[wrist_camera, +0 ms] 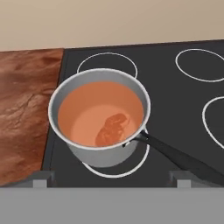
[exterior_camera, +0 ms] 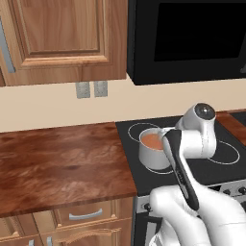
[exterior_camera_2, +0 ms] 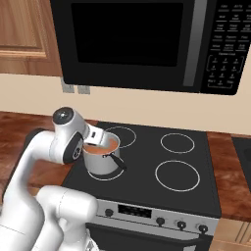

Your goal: Retrieve the steak from the fridge and place it on the saucepan with marinade on the stove.

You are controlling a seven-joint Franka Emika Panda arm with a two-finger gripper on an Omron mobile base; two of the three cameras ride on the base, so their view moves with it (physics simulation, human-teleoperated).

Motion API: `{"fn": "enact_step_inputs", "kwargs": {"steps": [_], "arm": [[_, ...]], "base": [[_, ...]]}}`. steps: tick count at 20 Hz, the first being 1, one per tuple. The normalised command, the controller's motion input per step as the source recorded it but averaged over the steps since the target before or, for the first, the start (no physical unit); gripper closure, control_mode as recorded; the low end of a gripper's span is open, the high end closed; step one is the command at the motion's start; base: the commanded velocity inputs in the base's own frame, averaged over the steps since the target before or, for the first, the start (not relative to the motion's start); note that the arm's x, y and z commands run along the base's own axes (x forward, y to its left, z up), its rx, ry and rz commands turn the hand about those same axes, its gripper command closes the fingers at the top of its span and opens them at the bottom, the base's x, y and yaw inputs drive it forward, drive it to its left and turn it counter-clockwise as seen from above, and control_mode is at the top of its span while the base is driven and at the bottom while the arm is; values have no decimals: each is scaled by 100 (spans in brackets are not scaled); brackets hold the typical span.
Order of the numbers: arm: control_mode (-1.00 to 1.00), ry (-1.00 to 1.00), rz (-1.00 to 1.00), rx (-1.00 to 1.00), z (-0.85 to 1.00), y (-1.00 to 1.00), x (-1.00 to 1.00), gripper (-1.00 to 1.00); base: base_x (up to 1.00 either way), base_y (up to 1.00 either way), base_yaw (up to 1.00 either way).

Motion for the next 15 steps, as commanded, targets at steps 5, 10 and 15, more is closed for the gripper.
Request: {"fn": "enact_step_inputs", "kwargs": {"steps": [5,10,15], "arm": [[-100,5,0,0,36,1,-99,-100],[-100,10,0,0,47,11,-98,-100],[-100,14,0,0,45,20,-82,-100]], "base": [[0,0,0],[0,0,0],[0,0,0]]}}
